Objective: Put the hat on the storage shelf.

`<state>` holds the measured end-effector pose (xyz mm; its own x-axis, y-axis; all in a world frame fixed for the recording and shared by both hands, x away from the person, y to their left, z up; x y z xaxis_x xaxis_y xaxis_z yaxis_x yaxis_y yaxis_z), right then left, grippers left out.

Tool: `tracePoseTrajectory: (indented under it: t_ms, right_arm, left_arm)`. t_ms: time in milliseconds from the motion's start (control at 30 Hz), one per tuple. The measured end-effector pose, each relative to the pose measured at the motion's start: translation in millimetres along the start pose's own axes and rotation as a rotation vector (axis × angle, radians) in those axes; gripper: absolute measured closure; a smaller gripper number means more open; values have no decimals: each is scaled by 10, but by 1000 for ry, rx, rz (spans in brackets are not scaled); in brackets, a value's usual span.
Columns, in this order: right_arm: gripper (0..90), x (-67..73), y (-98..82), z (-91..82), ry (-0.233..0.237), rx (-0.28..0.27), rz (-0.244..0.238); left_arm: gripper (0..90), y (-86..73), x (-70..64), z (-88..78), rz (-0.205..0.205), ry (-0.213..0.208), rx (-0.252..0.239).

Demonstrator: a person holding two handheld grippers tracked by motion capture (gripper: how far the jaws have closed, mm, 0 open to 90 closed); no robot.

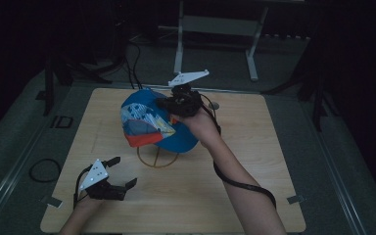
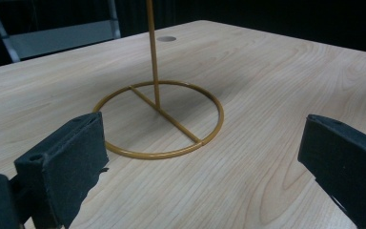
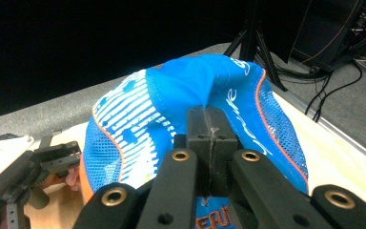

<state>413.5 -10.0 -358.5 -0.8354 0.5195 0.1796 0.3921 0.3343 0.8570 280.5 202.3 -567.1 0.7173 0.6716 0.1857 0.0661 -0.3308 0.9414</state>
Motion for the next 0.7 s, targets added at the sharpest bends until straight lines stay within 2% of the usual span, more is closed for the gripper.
tracePoseTrajectory:
  t_ms: [200,400,600,700]
  right_arm:
    - [900,7,-91,-2,21,6,3]
    - [811,-5,-118,7,19,1,9]
    - [798,-61,-160,14,19,10,31]
    - [757,-68,-164,3,25,3,36]
  left_arm:
    - [29,-4,-16,5,3,-11,-2]
    - [29,-3,-15,-7,-1,-11,-11]
    - [29,-10,-15,-6,-4,-16,-10]
    - [29,-12,-15,-5,-8,-18,-10]
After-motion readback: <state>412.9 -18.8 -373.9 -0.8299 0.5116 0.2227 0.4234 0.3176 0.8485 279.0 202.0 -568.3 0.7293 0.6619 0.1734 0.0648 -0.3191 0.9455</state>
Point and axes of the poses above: each handheld gripper's, and its own axes: z roughly forward along the jaws, y roughly out of its top, x roughly to its left, the point moved 4 cm from there along z, roughly forward along the jaws, and after that the axes turned 10 degrees about z, right-handed, at the moved point
